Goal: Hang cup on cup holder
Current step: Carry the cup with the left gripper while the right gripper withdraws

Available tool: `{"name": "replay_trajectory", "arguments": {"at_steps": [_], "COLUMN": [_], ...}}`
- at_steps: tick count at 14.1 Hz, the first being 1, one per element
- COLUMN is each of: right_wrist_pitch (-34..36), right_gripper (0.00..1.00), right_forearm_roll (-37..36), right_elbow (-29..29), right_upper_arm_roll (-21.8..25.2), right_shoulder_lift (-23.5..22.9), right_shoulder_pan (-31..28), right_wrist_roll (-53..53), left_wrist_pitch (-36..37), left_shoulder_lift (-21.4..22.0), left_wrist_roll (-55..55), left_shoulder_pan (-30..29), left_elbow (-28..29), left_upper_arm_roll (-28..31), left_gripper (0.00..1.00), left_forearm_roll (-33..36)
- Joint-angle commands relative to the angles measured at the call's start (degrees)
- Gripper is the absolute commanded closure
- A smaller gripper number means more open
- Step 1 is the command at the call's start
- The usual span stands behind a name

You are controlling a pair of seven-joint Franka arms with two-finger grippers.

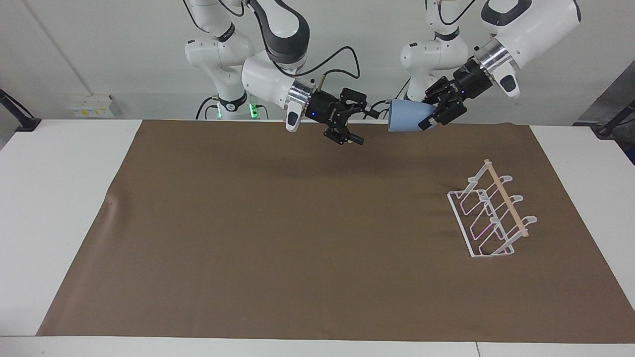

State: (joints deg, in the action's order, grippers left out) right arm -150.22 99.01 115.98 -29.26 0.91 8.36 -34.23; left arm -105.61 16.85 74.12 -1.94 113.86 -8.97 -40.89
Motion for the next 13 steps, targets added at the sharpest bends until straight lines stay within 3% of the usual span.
{"name": "replay_trajectory", "arguments": {"at_steps": [1,6,9,11,13], "right_wrist_pitch": [-1.57,3.06,15.43,27.11,33.82], "right_gripper": [0.00,0.00,0.00,0.00,0.00], "right_forearm_roll": [-12.90,-36.11,-55.86,-70.73,-78.06], "right_elbow": [-1.45,-5.22,-11.36,-19.69,-22.63], "right_upper_arm_roll": [0.77,5.25,9.81,12.55,13.78], "right_shoulder_lift": [0.23,-1.26,-2.84,-5.64,-6.45], "right_shoulder_pan": [-0.89,-1.07,-1.15,-1.24,-1.24], "right_wrist_roll": [1.45,6.97,19.42,27.61,30.01], "left_wrist_pitch": [2.16,1.03,-4.22,-9.93,-14.34], "left_shoulder_lift": [-3.40,-5.51,-6.74,-8.40,-9.11], "left_wrist_roll": [0.33,-7.21,-15.28,-20.48,-27.40], "left_shoulder_pan": [0.44,4.48,3.62,2.56,0.81], "left_elbow": [-6.79,-11.55,-10.95,-10.16,-8.92], "left_upper_arm_roll": [-0.43,-1.14,-1.05,-1.05,-0.35], "left_gripper": [1.00,1.00,1.00,1.00,1.00], "left_forearm_roll": [9.73,28.89,33.06,38.30,40.36]}}
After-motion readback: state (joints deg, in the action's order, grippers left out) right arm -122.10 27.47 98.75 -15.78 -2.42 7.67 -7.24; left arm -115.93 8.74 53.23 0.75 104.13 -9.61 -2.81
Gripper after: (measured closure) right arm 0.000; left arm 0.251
